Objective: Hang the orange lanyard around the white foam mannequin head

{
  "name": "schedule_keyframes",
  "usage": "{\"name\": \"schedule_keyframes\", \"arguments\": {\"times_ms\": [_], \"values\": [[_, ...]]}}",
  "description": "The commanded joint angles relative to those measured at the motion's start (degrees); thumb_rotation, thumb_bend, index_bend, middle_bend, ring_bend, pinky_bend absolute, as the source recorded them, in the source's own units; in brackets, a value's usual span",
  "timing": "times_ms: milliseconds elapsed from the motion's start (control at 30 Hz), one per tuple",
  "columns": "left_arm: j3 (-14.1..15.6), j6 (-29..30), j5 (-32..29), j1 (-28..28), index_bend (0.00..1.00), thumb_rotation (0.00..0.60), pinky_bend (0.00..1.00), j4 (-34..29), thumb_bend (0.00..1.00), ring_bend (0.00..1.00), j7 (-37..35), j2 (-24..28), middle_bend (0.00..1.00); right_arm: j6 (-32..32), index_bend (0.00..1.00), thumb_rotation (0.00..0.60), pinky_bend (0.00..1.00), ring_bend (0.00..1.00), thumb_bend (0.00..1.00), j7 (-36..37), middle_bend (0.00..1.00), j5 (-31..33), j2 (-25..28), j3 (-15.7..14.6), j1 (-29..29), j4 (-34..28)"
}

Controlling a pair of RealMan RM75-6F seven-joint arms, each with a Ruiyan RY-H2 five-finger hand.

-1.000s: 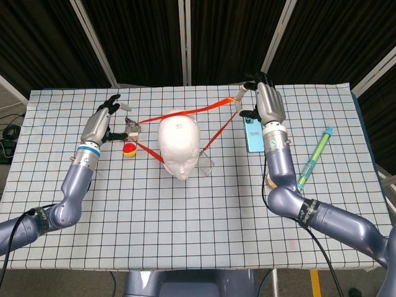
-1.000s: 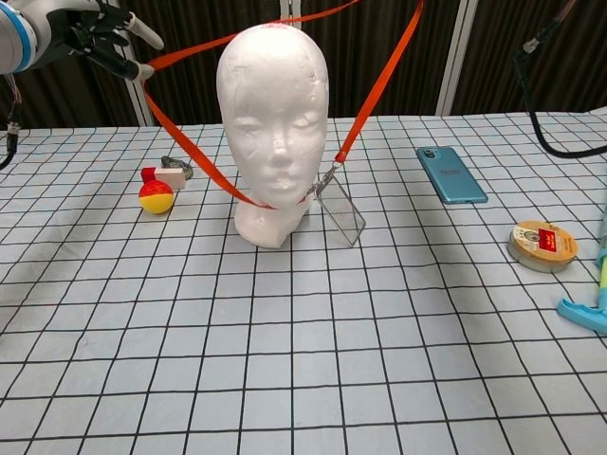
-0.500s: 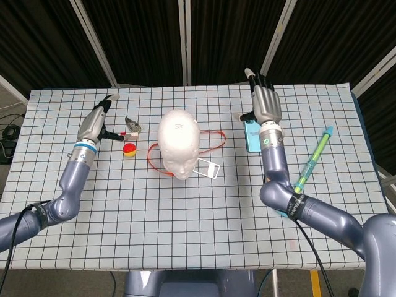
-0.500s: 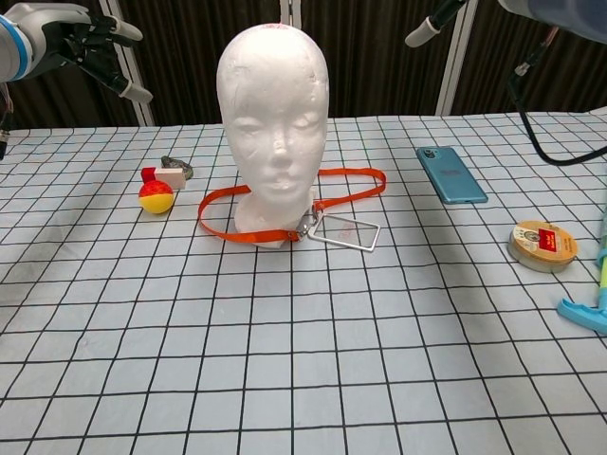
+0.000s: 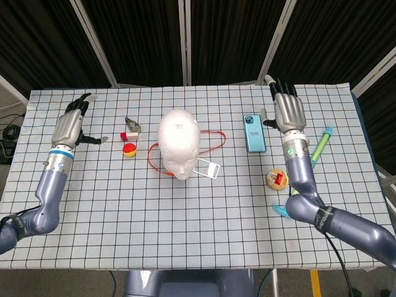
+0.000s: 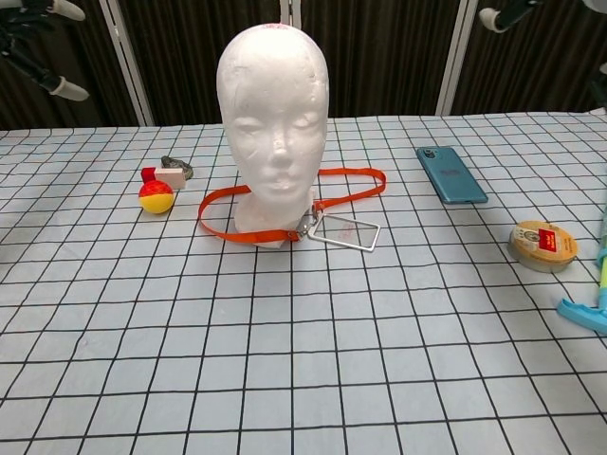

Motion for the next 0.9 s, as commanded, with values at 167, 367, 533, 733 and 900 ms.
{"name": "schedule_keyframes", "arguments": {"times_ms": [167,367,533,733,900], "values": [[7.7,16.3,6.3,9.8,0.0,0.6,0.0,-11.6,0.0,0.0,11.3,7.5,0.0,-1.3,0.09,0.6,0.0,0.0,0.84,6.5,0.01,-14.7,9.5,-8.8,-10.1,-7.2],[12.3,23.9,11.5,16.4,0.0,0.6,0.0,-19.5,0.0,0.0,13.3,10.3,0.0,-0.1,0.14,0.6,0.0,0.0,0.93,11.0,0.11,-27.0,9.5,-14.2,-14.1,-6.4],[15.7,28.6,15.4,21.0,0.0,0.6,0.0,-22.7,0.0,0.0,14.8,10.4,0.0,-1.0,0.15,0.6,0.0,0.0,1.0,14.1,0.12,-34.0,6.8,-17.2,-14.6,-7.3],[17.3,30.9,18.7,23.9,0.0,0.6,0.0,-23.0,0.0,0.0,15.6,9.4,0.0,-4.5,0.15,0.6,0.01,0.0,1.0,15.2,0.12,-39.3,1.7,-18.6,-12.0,-5.4],[16.9,30.4,19.7,24.4,0.0,0.6,0.0,-22.8,0.01,0.0,15.3,9.0,0.0,-7.6,0.15,0.6,0.05,0.01,1.0,13.4,0.13,-38.4,-4.7,-17.9,-9.6,-2.1]]}}
